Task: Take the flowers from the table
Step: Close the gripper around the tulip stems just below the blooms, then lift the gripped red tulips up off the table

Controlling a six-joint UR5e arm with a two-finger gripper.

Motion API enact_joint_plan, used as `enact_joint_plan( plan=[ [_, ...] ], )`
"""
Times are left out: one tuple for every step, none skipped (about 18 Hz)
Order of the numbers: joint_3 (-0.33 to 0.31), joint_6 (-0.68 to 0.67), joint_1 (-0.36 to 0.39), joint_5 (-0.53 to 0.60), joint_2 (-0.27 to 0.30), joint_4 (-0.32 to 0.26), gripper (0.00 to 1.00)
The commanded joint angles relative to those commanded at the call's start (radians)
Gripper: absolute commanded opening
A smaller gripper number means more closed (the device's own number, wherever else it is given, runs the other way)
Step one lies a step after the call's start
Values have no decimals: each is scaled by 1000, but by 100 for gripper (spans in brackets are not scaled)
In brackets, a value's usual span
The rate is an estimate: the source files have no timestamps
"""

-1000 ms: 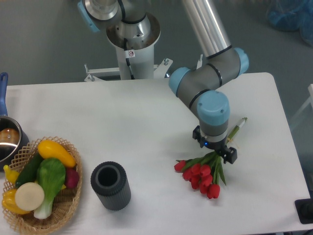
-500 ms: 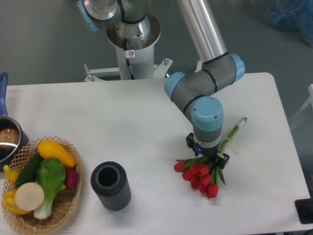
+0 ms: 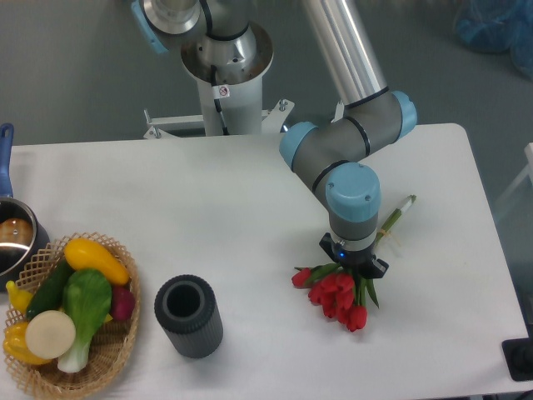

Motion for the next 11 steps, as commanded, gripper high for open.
enact_joint_plan(
  plan=[
    [3,3,0,2,3,0,6],
    [5,2,0,2,9,-2,6],
    [8,2,5,8,15,-3,3],
    [9,2,15,20,17,-5,3],
    [11,5,34,23,24,-5,3],
    [15,9,52,14,47,-6,2],
    [41,9,61,8,51,-12,3],
    [67,11,61,0,48,-21,3],
    [95,12,63,-8,45,-50,5],
    [124,11,61,-9,38,-98,6],
    [152,11,61,-11,35,-154,5]
  ],
)
